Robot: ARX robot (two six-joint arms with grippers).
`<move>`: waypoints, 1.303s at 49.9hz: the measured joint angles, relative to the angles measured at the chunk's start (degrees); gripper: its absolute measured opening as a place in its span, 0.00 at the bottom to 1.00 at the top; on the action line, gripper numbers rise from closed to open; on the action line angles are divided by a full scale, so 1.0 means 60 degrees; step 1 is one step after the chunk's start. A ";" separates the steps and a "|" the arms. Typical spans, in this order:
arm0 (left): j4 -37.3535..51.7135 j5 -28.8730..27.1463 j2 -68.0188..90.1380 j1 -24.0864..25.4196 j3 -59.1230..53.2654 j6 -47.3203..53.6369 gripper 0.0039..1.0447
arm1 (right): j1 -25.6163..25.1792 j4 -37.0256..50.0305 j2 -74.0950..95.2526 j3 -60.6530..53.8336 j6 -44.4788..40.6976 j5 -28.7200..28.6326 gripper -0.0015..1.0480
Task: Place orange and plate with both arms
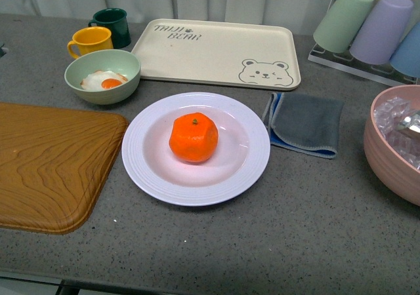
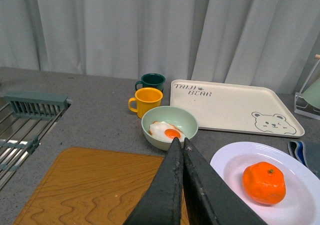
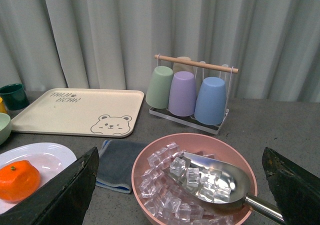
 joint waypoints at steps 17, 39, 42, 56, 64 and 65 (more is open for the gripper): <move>-0.1395 0.0000 -0.1443 0.0000 0.0000 0.0000 0.03 | 0.0000 0.0000 0.0000 0.0000 0.0000 0.0000 0.91; -0.3268 0.0004 -0.3089 0.0000 0.0000 0.0000 0.03 | 0.0000 0.0000 0.0000 0.0000 0.0000 0.0000 0.91; -0.4044 0.0000 -0.3872 0.0000 0.0000 0.0000 0.03 | 0.0000 0.0000 0.0000 0.0000 0.0000 0.0000 0.91; -0.4113 0.0000 -0.4087 0.0000 0.0000 0.0000 0.21 | 0.0000 0.0000 0.0000 0.0000 0.0000 0.0000 0.91; -0.4113 0.0000 -0.4091 0.0000 0.0000 0.0000 0.51 | 0.0000 0.0000 0.0000 0.0000 0.0000 0.0000 0.91; -0.4113 0.0000 -0.4091 0.0000 0.0000 0.0000 0.54 | 0.0000 0.0000 0.0000 0.0000 0.0000 0.0000 0.91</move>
